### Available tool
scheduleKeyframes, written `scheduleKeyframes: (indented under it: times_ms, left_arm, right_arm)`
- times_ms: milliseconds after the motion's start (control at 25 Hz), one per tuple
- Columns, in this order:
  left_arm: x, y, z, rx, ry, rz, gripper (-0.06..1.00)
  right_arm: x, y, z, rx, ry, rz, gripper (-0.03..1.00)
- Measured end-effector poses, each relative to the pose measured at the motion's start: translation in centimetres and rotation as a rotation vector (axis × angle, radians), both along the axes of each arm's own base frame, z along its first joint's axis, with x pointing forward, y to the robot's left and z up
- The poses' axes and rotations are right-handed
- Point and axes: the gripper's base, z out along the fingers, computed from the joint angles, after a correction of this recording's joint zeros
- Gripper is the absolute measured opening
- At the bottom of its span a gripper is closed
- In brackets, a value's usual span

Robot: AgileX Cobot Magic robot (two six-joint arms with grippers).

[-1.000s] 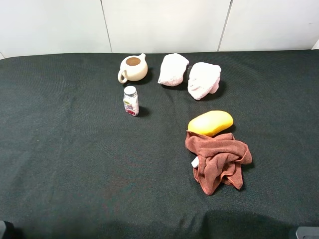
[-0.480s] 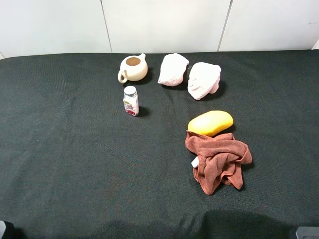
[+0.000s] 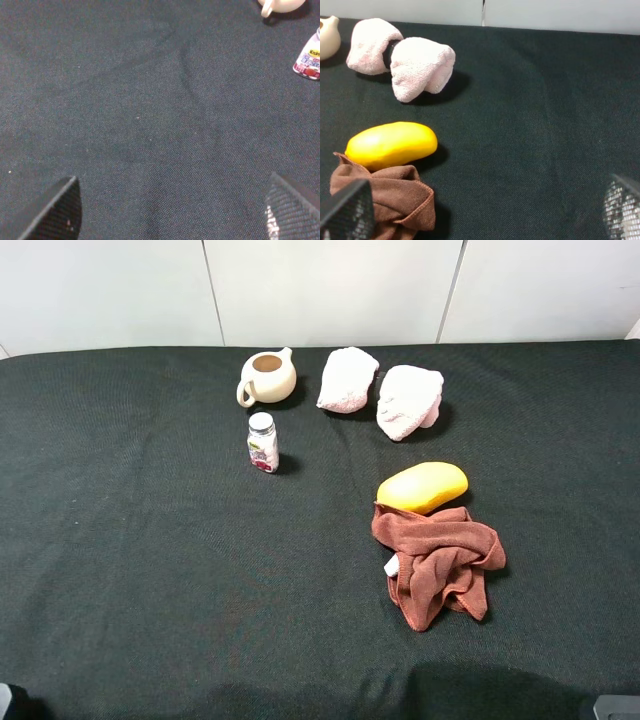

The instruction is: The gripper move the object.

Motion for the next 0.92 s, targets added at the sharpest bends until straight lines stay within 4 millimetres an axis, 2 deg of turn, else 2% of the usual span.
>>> scheduleKeyframes:
  times_ms: [920]
  left_arm:
    - [0.0,0.02,0.0,0.002,0.0,0.001,0.73]
  right_arm:
    - [0.0,0.0,0.0,0.0,0.0,0.0,0.69]
